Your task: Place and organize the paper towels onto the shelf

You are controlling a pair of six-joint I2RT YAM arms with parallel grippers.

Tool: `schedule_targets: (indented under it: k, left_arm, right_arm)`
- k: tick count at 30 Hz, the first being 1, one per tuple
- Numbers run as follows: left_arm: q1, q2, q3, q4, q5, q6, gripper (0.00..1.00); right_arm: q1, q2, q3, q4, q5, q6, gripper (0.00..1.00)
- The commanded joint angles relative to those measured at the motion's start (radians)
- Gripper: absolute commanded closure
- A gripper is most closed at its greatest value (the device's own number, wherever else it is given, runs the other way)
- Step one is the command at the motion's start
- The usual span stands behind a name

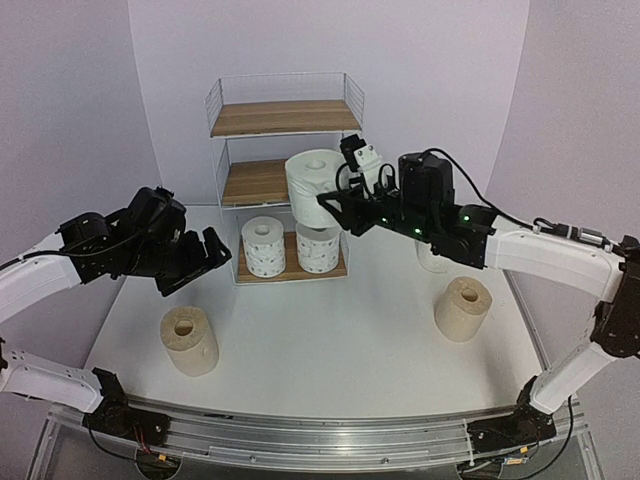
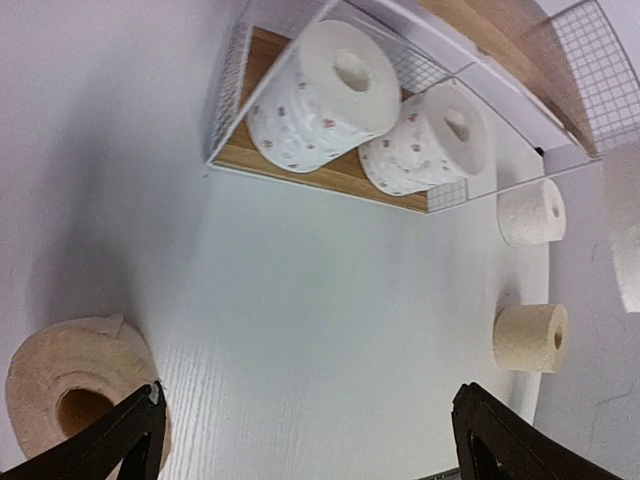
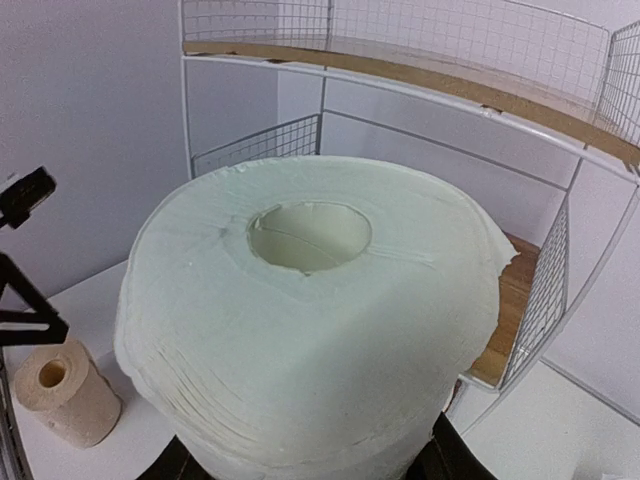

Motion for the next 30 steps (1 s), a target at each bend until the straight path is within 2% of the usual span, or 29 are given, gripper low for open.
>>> schedule_targets:
  k: [1,8,13,30]
  left_arm:
    - [-0.002,-0.072,-0.038,-0.102,-0.109,-0.111,0.00]
    - [-0.002,-0.097,-0.053,-0.180,-0.127,-0.156,0.00]
    - [-0.002,-0.112,-0.076,-0.159,-0.121,-0.161,0.00]
    - [-0.002,-0.145,-0.112,-0.182,-0.118,-0.214,0.00]
  right_arm:
    - [0.000,0.103,0.146,0.073,0.135,-0.049,1.00]
    - [0.000,0.212,0.258,0.111,0.231,-0.067,1.00]
    - [-0.001,0.248,0.269,0.180,0.269,-0.050,1.00]
    - [-0.024,0.441,0.420,0.239,0.459,-0.013,1.00]
